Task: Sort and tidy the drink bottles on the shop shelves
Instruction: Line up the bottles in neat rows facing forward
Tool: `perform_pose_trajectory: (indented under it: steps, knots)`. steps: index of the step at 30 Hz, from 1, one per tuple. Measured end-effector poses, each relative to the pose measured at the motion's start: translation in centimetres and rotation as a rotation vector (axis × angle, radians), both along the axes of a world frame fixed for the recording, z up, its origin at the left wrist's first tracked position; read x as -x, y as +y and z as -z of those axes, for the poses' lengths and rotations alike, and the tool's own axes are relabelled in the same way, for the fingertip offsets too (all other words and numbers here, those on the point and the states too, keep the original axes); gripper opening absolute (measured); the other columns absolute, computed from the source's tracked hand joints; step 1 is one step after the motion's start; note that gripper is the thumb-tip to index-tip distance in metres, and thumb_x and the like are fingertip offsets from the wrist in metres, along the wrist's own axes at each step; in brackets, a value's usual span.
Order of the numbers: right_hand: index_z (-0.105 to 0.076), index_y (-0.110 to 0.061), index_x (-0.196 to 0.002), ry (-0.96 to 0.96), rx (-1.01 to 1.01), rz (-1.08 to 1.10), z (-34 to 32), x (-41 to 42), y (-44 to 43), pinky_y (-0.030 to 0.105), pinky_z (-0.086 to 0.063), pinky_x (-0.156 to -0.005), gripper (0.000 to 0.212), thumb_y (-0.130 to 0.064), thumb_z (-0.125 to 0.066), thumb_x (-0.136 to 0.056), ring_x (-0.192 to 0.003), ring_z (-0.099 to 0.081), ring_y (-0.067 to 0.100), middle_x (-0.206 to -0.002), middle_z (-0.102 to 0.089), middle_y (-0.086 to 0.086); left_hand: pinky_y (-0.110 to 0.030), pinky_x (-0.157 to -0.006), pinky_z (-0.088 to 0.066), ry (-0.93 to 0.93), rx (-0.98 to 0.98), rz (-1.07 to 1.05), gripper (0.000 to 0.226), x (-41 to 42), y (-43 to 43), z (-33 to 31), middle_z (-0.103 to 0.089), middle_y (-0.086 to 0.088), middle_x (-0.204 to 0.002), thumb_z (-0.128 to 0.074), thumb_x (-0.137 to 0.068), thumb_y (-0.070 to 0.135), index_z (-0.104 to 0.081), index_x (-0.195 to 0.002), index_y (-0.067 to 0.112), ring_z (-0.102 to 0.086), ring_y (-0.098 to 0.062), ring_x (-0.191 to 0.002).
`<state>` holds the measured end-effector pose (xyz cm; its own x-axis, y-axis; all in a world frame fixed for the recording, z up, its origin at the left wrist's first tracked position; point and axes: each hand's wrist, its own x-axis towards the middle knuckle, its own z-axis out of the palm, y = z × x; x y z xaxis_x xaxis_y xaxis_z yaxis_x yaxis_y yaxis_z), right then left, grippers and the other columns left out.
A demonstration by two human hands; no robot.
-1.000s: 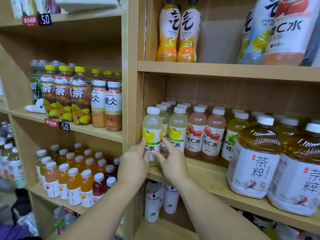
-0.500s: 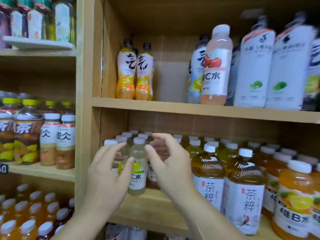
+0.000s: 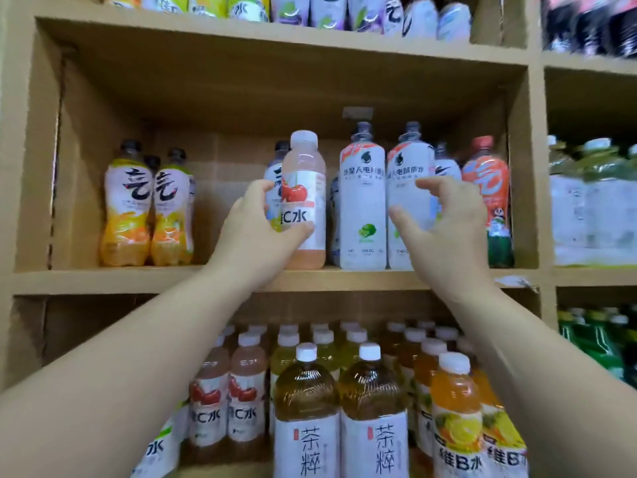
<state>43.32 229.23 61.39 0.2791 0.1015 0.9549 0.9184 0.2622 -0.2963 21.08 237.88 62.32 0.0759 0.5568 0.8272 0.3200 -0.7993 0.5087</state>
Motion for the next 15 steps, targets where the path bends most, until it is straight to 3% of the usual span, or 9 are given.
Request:
perform_pose_trajectory:
  steps: [3, 7, 11, 15]
  knots:
    - [-0.049, -0.022, -0.135, 0.144, 0.075, -0.022, -0.4, -2.0, 0.4, 0.032, -0.037, -0.098, 0.059, -0.04, -0.077, -0.086, -0.124, -0.046, 0.025, -0.134, -0.049, 0.006, -0.049, -0.099, -0.054, -0.023, 0.095, 0.029, 0.086, -1.7, 1.0, -0.4, -0.055, 0.003, -0.139, -0.083, -0.079, 0.041, -0.033, -0.149, 0.034, -0.06, -0.02, -0.118]
    - [-0.041, -0.027, -0.141, 0.26, 0.15, -0.125, -0.1, -3.3, 1.2, 0.042, -0.049, -0.099, 0.072, -0.046, -0.079, -0.084, -0.116, -0.051, 0.019, -0.135, -0.049, 0.004, -0.049, -0.097, -0.056, -0.002, 0.12, -0.003, 0.089, -2.4, 1.3, -0.6, -0.059, 0.005, -0.136, -0.085, -0.078, 0.042, -0.033, -0.149, 0.032, -0.062, -0.019, -0.117]
    - [-0.038, -0.031, -0.137, 0.235, 0.183, -0.139, 0.4, -3.1, 1.9, 0.036, -0.051, -0.086, 0.082, -0.054, -0.084, -0.075, -0.109, -0.061, 0.02, -0.127, -0.059, 0.002, -0.049, -0.097, -0.055, 0.055, 0.107, -0.047, 0.088, -2.5, 1.6, -0.7, -0.062, 0.004, -0.131, -0.087, -0.072, 0.046, -0.04, -0.144, 0.029, -0.063, -0.021, -0.114]
    - [-0.033, -0.028, -0.146, 0.199, 0.221, -0.129, 0.2, -2.9, 1.8, 0.038, -0.055, -0.093, 0.091, -0.051, -0.085, -0.076, -0.114, -0.062, 0.019, -0.136, -0.06, 0.001, -0.046, -0.094, -0.056, 0.093, 0.109, -0.055, 0.075, -2.7, 1.5, -0.9, -0.063, 0.003, -0.124, -0.085, -0.078, 0.04, -0.044, -0.138, 0.026, -0.063, -0.019, -0.11]
